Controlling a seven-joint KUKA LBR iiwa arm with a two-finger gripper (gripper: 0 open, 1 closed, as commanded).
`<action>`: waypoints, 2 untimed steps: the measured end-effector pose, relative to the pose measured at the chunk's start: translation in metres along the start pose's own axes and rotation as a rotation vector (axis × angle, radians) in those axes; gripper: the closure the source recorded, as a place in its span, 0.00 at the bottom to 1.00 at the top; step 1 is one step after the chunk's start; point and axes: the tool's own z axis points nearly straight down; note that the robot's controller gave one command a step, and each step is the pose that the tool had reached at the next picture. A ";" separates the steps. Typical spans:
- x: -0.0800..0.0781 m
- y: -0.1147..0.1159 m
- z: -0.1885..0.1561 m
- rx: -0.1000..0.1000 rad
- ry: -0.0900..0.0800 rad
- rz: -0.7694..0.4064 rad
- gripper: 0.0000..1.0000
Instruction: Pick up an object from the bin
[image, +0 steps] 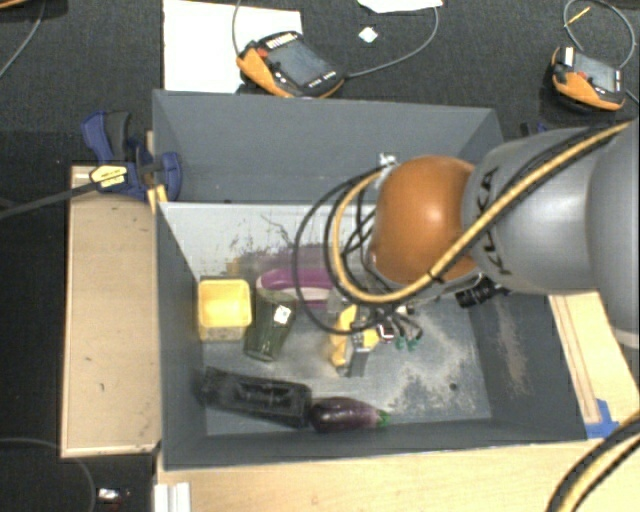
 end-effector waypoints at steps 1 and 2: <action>-0.002 -0.001 -0.004 -0.001 -0.008 0.004 0.00; -0.035 -0.045 0.067 0.000 -0.008 -0.080 0.00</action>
Offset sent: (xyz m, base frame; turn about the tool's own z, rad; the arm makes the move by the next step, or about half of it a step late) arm 0.0334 -0.0435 -0.0684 -0.0825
